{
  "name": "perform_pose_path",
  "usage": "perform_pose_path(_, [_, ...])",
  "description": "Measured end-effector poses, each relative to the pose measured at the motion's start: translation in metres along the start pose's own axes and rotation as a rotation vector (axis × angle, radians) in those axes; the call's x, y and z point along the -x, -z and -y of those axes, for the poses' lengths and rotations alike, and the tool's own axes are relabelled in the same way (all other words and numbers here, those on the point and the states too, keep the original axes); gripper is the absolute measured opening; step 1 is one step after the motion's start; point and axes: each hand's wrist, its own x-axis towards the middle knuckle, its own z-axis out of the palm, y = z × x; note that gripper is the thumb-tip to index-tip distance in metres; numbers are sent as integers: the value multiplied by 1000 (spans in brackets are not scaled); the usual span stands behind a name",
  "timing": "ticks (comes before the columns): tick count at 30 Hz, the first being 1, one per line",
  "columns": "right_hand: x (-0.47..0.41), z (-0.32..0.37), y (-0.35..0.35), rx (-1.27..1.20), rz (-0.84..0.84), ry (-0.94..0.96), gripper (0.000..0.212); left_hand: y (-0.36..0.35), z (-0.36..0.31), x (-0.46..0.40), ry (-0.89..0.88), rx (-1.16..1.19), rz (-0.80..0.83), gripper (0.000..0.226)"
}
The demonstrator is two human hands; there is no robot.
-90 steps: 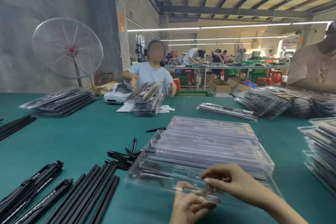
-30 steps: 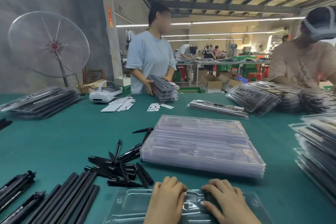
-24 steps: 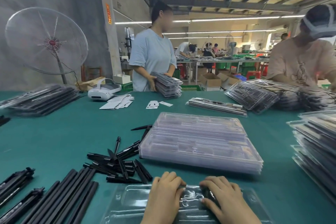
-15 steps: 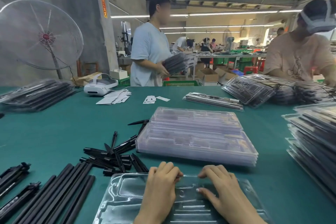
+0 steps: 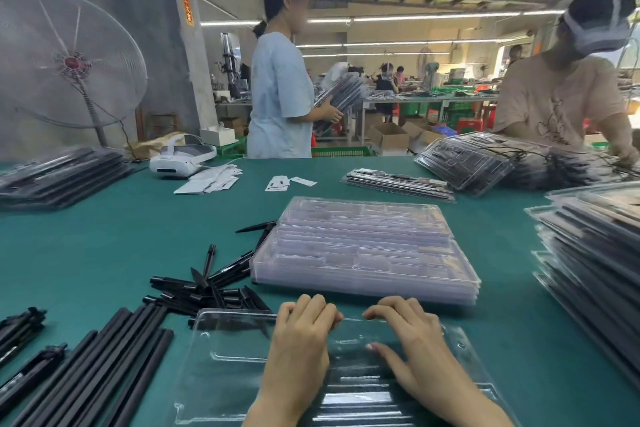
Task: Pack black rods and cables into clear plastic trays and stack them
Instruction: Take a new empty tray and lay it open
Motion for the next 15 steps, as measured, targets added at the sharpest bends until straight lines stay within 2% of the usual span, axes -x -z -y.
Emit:
perform_pose_path(3, [-1,-1,-2,14,61,-22,31,-2,0,1,9,8,25,40])
perform_pose_path(7, [-3,-1,-4,36,119,-60,31,-3,0,1,8,-19,64,59])
perform_pose_path(15, [-6,2,-3,46,168,-92,30,-4,0,3,13,-23,102,56])
